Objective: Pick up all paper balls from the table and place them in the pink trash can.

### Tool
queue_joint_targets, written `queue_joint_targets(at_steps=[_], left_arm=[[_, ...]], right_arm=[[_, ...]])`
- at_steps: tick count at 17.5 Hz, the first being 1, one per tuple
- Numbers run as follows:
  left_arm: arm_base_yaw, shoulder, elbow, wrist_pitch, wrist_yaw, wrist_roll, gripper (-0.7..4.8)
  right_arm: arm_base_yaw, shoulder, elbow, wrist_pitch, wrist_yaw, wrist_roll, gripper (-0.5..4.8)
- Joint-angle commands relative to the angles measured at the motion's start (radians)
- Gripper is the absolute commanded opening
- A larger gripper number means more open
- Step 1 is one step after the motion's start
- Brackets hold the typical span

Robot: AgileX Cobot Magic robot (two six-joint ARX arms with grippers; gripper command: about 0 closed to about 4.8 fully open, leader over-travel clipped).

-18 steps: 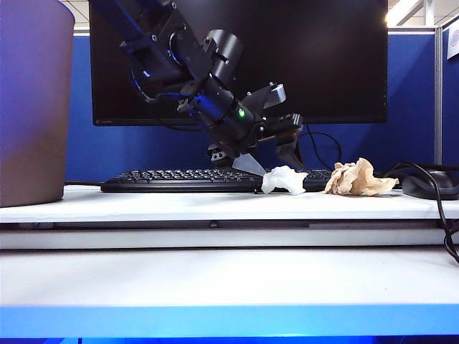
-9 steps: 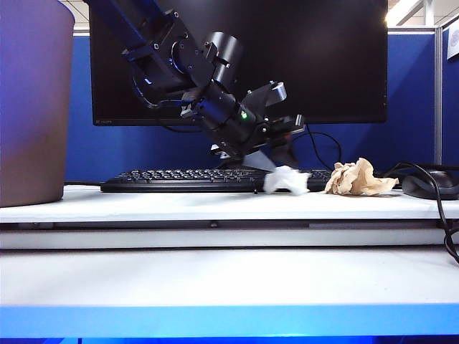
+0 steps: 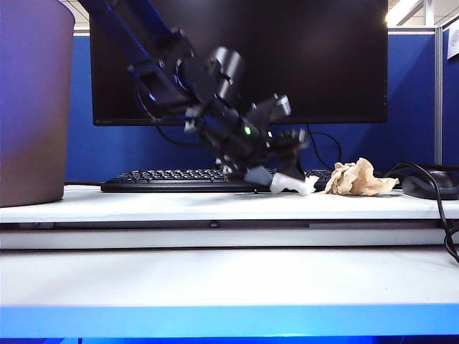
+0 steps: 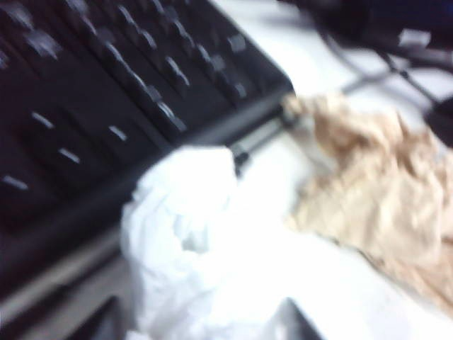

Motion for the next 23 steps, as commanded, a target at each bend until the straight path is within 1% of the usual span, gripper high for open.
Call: queue_joint_targets(at_steps=[1, 2, 3, 4, 6, 7, 8, 9, 11, 15, 18, 19, 21, 22, 23], left_arm=[[-0.017, 0.012, 0.004, 0.013, 0.004, 0.001, 2.49], [-0.017, 0.014, 0.004, 0.014, 0.002, 0.0, 1.62], [-0.018, 0.014, 0.003, 0.013, 0.002, 0.0, 0.15], [-0.023, 0.014, 0.003, 0.013, 0.002, 0.001, -0.03], [-0.023, 0.013, 0.01, 0.013, 0.025, 0.0, -0.06], [-0.023, 0.012, 0.016, 0.012, 0.062, -0.005, -0.06], [-0.023, 0.007, 0.028, 0.001, 0.094, -0.029, -0.06], [-0.023, 0.0, 0.048, -0.026, 0.114, -0.039, -0.06], [-0.023, -0.03, 0.102, -0.079, 0.131, -0.032, -0.06], [-0.017, -0.134, 0.179, -0.153, 0.13, -0.019, -0.06], [-0.015, -0.277, 0.208, -0.301, 0.128, 0.041, -0.06], [-0.015, -0.334, 0.208, -0.337, 0.121, 0.068, -0.06], [-0.015, -0.442, 0.208, -0.388, 0.057, 0.132, -0.06], [-0.015, -0.501, 0.208, -0.414, 0.025, 0.144, -0.06], [-0.015, -0.606, 0.208, -0.476, -0.021, 0.172, -0.06]], right_arm=[[0.0, -0.002, 0.004, 0.022, 0.004, -0.006, -0.05], [0.0, -0.002, 0.004, 0.024, 0.004, -0.006, -0.05], [0.0, -0.002, 0.004, 0.025, 0.005, -0.006, -0.05], [0.0, -0.002, 0.004, 0.025, 0.004, -0.006, -0.05], [0.0, -0.002, 0.004, 0.025, 0.004, -0.006, -0.05], [0.0, -0.002, 0.005, 0.026, 0.004, -0.006, -0.05], [0.0, -0.002, 0.005, 0.029, 0.002, -0.006, -0.05], [0.0, -0.002, 0.005, 0.038, -0.005, -0.006, -0.05], [0.0, -0.002, 0.004, 0.1, -0.055, -0.004, -0.05], [0.0, -0.002, 0.003, 0.379, -0.187, -0.002, -0.05], [0.0, -0.002, 0.003, 0.648, -0.234, -0.018, -0.05], [0.0, -0.002, 0.003, 0.712, -0.246, -0.036, -0.05], [0.0, -0.001, 0.003, 0.801, -0.281, -0.036, -0.05], [0.0, -0.001, 0.004, 0.822, -0.325, -0.035, -0.05], [0.0, -0.001, 0.003, 0.83, -0.423, -0.025, -0.05]])
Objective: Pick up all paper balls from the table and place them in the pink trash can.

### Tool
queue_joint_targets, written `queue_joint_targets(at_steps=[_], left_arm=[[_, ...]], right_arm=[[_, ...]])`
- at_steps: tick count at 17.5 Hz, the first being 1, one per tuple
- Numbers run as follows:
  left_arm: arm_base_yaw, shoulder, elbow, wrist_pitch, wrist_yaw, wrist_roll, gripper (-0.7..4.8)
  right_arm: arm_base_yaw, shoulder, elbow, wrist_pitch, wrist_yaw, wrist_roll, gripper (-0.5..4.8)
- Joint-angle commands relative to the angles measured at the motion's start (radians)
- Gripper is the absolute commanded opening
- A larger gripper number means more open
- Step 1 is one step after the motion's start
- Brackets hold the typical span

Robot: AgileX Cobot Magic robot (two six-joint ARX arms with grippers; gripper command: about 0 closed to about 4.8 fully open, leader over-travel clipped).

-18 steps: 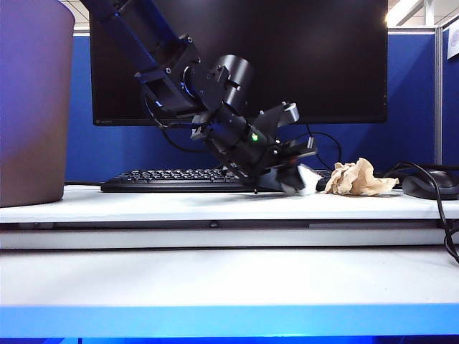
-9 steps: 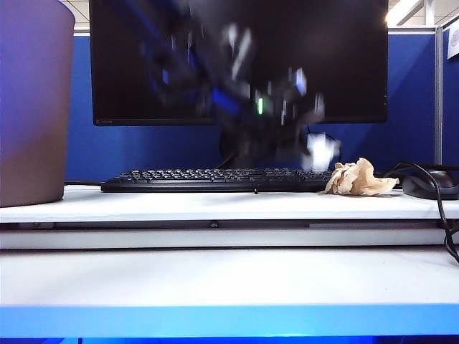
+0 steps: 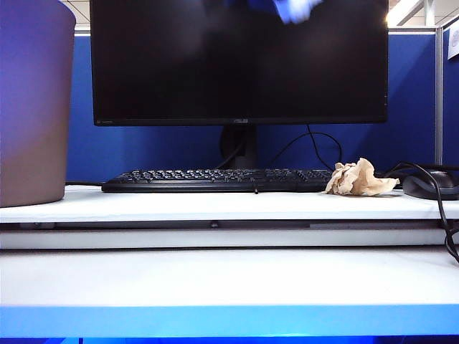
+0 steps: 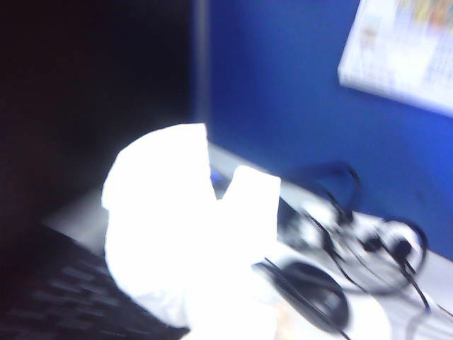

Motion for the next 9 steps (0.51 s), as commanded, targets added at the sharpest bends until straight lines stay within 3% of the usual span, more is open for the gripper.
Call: queue_joint_targets(at_steps=[1, 4, 5, 9], left_arm=[[0.0, -0.21, 0.005, -0.135, -0.139, 0.085, -0.06], [0.0, -0.372, 0.005, -0.307, -0.374, 0.208, -0.06], [0.0, -0.449, 0.005, -0.427, -0.53, 0.257, -0.06], [0.011, -0.567, 0.004, -0.684, -0.852, 0.288, -0.06]], right_arm=[[0.001, -0.001, 0.003, 0.047, -0.197, 0.016, -0.05], [0.002, -0.001, 0.003, 0.048, -0.233, 0.036, -0.05], [0.002, -0.001, 0.003, 0.049, -0.233, 0.036, -0.05], [0.001, -0.001, 0.003, 0.046, -0.24, 0.026, -0.05]])
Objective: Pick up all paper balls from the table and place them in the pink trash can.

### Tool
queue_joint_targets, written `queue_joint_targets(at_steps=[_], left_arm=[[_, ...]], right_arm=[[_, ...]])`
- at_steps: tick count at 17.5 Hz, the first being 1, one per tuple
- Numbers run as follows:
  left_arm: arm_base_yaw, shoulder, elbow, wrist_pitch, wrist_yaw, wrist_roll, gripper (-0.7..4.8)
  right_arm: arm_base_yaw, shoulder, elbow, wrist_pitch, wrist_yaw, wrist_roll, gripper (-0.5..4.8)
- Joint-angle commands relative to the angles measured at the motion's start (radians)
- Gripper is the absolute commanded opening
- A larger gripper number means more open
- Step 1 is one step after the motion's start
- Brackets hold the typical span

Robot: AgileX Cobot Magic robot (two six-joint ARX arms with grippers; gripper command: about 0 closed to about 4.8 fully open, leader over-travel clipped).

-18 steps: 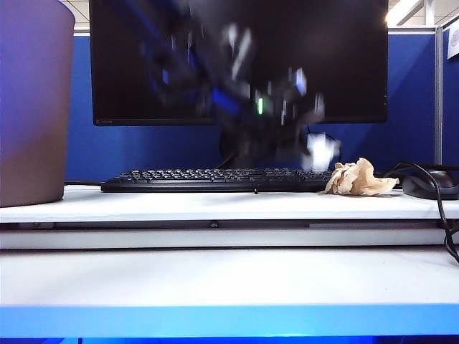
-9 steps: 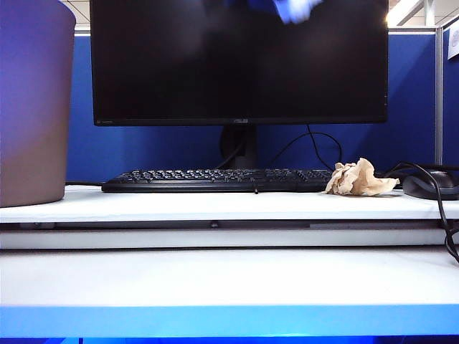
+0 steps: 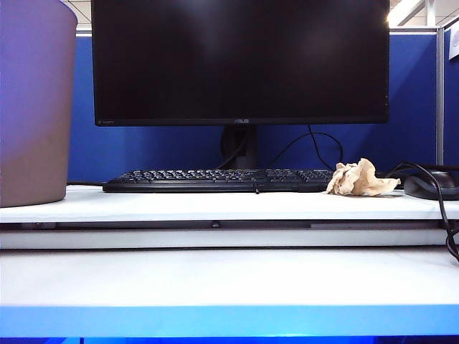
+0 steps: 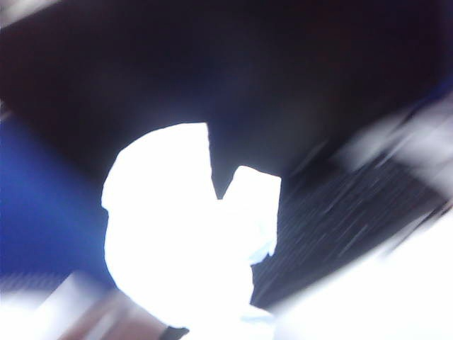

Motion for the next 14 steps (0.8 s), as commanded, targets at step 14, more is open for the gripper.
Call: queue_joint_targets(at_steps=[14], left_arm=[[0.472, 0.15, -0.018, -0.249, 0.196, -0.063, -0.06]], right_arm=[[-0.001, -0.002, 0.003, 0.012, 0.029, -0.012, -0.05]])
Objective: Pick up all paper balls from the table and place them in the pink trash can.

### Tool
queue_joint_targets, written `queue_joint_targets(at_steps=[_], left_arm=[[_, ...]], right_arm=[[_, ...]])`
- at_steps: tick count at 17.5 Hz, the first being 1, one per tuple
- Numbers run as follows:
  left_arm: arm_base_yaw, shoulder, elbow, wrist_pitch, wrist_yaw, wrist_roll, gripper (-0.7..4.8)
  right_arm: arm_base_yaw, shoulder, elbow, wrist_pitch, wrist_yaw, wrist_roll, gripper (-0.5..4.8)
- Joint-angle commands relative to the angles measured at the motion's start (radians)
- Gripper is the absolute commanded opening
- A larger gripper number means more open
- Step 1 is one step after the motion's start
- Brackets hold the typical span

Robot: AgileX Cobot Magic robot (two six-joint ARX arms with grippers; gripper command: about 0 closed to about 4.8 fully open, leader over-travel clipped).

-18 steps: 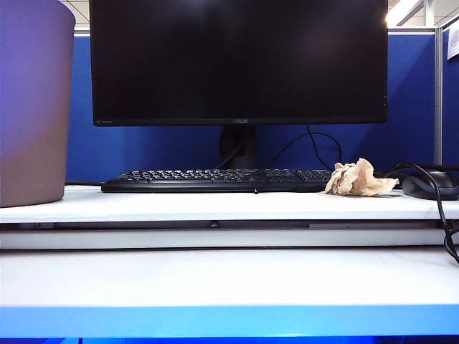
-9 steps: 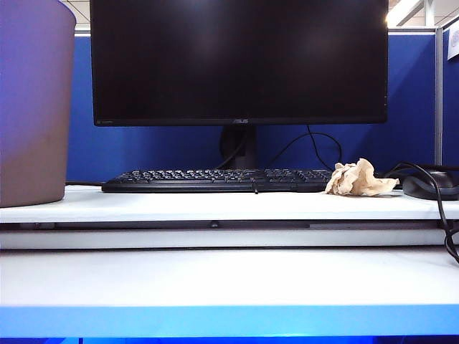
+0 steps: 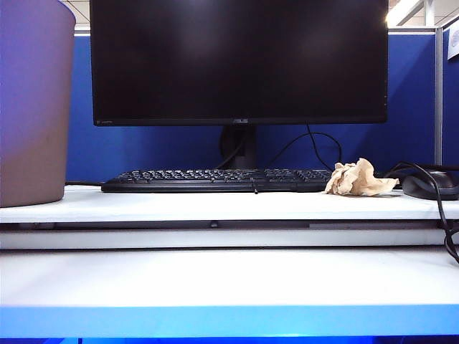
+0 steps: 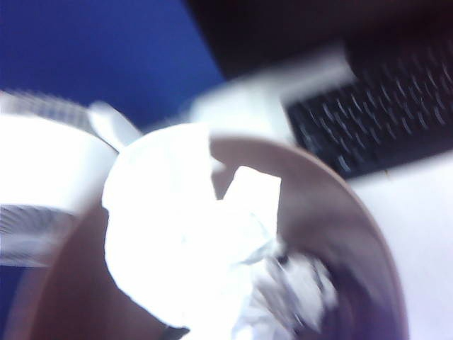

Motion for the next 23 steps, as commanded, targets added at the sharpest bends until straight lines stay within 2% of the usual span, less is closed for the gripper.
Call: queue_joint_targets(at_steps=[1, 3, 4, 6, 8, 10, 13, 15, 17, 18, 20, 21, 22, 23], left_arm=[[0.001, 0.041, 0.002, -0.037, 0.001, -0.027, -0.06], [0.002, 0.05, 0.002, -0.031, -0.001, -0.029, 0.01], [0.002, 0.05, 0.002, -0.021, -0.004, -0.028, 0.61], [0.002, 0.05, 0.002, -0.002, -0.031, -0.022, 2.47], [0.002, 0.05, 0.002, 0.002, -0.051, -0.021, 3.33], [0.002, 0.05, 0.002, 0.001, -0.048, -0.009, 3.78], [0.002, 0.05, 0.002, 0.003, -0.021, 0.007, 4.04], [0.001, 0.05, 0.002, 0.042, 0.114, -0.002, 4.03], [-0.006, 0.05, 0.003, 0.113, 0.33, -0.053, 4.04], [-0.033, 0.05, 0.003, 0.16, 0.474, -0.087, 4.04], [-0.106, 0.063, 0.002, 0.275, 0.761, -0.101, 4.03], [-0.139, 0.078, 0.002, 0.341, 0.845, -0.101, 4.03], [-0.267, 0.129, 0.002, 0.447, 0.832, -0.1, 4.03], [-0.328, 0.164, 0.002, 0.488, 0.798, -0.1, 4.03]], right_arm=[[-0.001, -0.002, 0.003, 0.011, 0.035, -0.005, -0.05], [-0.001, -0.002, 0.003, 0.003, 0.035, -0.008, -0.05], [-0.001, -0.002, 0.003, -0.006, 0.035, -0.013, -0.05], [-0.001, -0.002, 0.003, -0.031, 0.036, -0.035, -0.05], [-0.001, -0.002, 0.003, -0.053, 0.043, -0.045, -0.05], [-0.001, -0.002, 0.003, -0.06, 0.062, -0.056, -0.05], [-0.001, -0.002, 0.003, -0.06, 0.064, -0.056, -0.05], [-0.001, -0.002, 0.003, -0.064, 0.064, -0.061, -0.05], [-0.001, -0.002, 0.003, -0.093, 0.065, -0.076, -0.05], [-0.001, -0.002, 0.003, -0.122, 0.07, -0.082, -0.05], [-0.001, -0.002, 0.003, -0.197, 0.113, -0.088, -0.05], [-0.001, -0.002, 0.003, -0.245, 0.148, -0.112, -0.05], [-0.001, -0.002, 0.003, -0.342, 0.249, -0.135, -0.05], [-0.001, -0.002, 0.003, -0.394, 0.325, -0.135, -0.05]])
